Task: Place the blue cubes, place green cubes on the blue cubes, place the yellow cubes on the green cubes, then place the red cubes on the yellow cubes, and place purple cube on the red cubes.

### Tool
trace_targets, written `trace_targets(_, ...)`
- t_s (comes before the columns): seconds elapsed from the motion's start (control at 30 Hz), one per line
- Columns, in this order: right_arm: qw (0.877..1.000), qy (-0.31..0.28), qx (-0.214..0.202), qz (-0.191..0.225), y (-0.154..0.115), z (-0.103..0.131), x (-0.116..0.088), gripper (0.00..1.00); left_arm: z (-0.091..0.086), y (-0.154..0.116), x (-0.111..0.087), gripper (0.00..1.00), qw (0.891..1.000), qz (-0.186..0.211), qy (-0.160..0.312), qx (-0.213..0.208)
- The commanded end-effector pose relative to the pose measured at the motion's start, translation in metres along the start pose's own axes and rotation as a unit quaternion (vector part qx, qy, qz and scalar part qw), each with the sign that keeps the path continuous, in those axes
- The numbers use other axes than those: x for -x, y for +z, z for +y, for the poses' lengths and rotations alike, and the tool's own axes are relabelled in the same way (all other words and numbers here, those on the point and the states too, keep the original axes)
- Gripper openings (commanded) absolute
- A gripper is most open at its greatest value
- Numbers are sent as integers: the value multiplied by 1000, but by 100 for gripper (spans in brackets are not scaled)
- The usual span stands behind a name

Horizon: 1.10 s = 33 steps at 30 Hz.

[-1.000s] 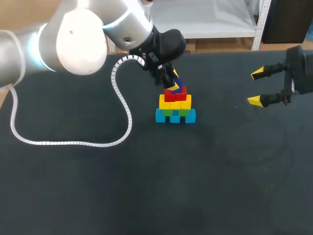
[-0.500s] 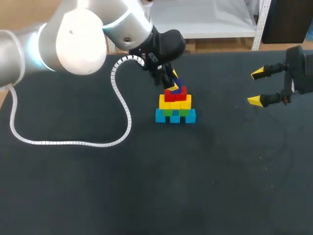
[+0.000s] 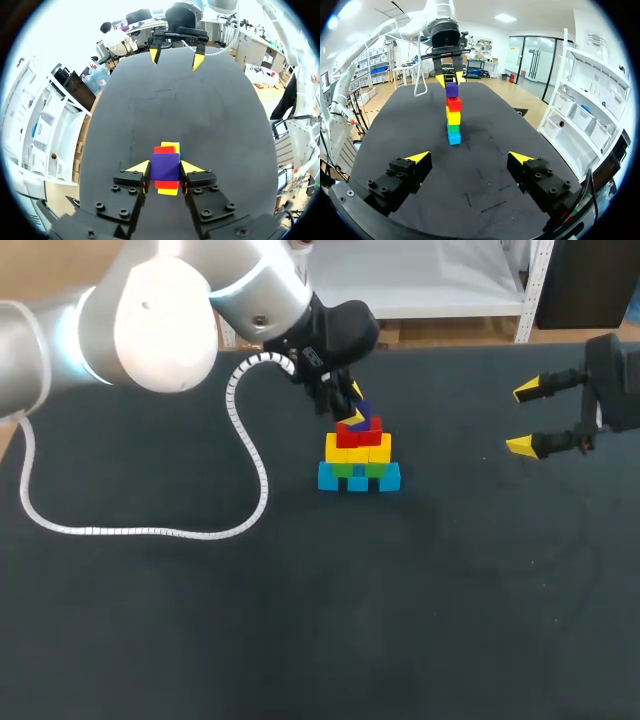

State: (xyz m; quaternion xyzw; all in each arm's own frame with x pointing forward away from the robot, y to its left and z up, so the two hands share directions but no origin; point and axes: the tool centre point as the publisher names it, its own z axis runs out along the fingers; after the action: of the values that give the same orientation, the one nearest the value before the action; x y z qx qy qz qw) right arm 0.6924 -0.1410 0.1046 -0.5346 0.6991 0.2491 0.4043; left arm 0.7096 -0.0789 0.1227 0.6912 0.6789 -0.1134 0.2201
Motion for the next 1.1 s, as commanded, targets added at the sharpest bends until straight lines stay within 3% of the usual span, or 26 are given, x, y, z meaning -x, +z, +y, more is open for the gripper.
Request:
trace_targets(0.03,1000,0,0,-1,1,0,0,100,3,1,0,36,1000,1,1,-3)
trace_targets(0.4,1000,0,0,-1,1,0,0,100,3,2,0,42,1000,1,-1,-5)
trace_targets(0.53,1000,0,0,-1,1,0,0,100,4,3,0,51,1000,0,-2,-5)
trace_targets(0.6,1000,0,0,-1,1,0,0,100,4,2,0,100,1000,0,0,-5)
trace_targets(0.87,1000,0,0,-1,1,0,0,100,-4,-24,5,100,998,-48,45,16)
trace_targets(1.1,1000,0,0,-1,1,0,0,100,-23,-53,-22,100,995,-82,36,43)
